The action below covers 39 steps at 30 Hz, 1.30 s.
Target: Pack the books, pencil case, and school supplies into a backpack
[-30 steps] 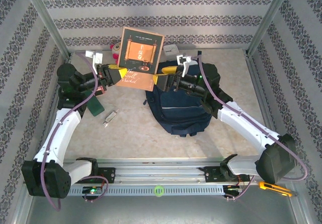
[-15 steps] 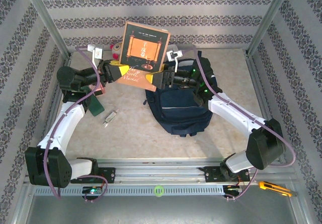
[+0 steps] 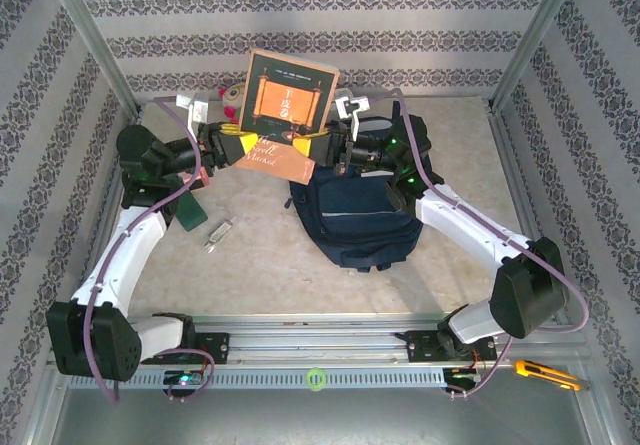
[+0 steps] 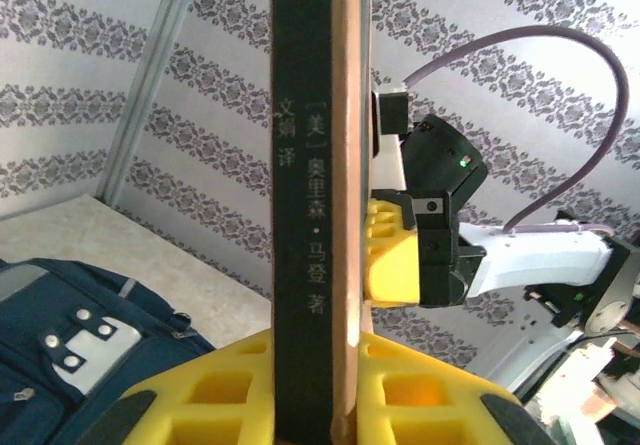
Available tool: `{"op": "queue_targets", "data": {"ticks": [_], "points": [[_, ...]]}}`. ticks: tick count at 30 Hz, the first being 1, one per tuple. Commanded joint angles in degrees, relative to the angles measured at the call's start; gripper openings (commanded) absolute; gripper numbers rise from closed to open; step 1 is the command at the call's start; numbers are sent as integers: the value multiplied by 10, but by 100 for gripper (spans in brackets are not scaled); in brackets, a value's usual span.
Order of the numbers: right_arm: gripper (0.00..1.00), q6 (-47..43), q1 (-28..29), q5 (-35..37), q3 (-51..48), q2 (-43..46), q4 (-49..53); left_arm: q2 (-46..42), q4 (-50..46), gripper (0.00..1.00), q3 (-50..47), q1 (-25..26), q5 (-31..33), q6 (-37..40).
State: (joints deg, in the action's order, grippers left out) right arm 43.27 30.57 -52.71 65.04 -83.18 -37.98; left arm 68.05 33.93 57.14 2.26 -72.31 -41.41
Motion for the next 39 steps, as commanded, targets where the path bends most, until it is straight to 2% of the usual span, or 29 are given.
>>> {"op": "queue_targets", "data": {"ticks": [1, 2, 4, 6, 8, 10, 13, 16, 19, 22, 29, 33, 37, 39], "points": [[0, -57, -23, 21, -36, 40, -8, -49, -155, 45, 6, 6, 35, 150], [0, -85, -28, 41, -62, 59, 2, -64, -218, 52, 11, 6, 56, 202], [0, -196, -33, 72, -109, 110, 59, -96, -341, 64, 18, 6, 107, 315], [0, -311, -33, 119, -110, 149, 215, -118, -437, 72, 28, 6, 144, 422], [0, -418, -30, 169, -81, 164, 382, -131, -520, 76, 41, 7, 162, 524], [0, -512, -25, 210, -55, 166, 504, -137, -593, 79, 58, 10, 176, 611], [0, -657, -9, 225, -50, 170, 598, -133, -670, 84, 83, 20, 189, 713], [0, -734, 23, 281, -34, 163, 662, -125, -728, 86, 101, 43, 214, 803], [0, -797, 54, 315, 1, 133, 735, -100, -777, 88, 123, 100, 274, 856], [0, -840, 80, 324, 16, 115, 759, -69, -820, 93, 138, 167, 341, 900], [0, -881, 110, 313, 46, 89, 769, -27, -789, 94, 130, 214, 346, 895], [0, -890, 114, 300, 62, 77, 770, -1, -784, 87, 137, 231, 330, 885], [0, -888, 110, 288, 67, 77, 756, 8, -781, 57, 134, 240, 299, 875], [6, -879, 98, 275, 63, 85, 746, 2, -769, 27, 128, 239, 279, 862]]}}
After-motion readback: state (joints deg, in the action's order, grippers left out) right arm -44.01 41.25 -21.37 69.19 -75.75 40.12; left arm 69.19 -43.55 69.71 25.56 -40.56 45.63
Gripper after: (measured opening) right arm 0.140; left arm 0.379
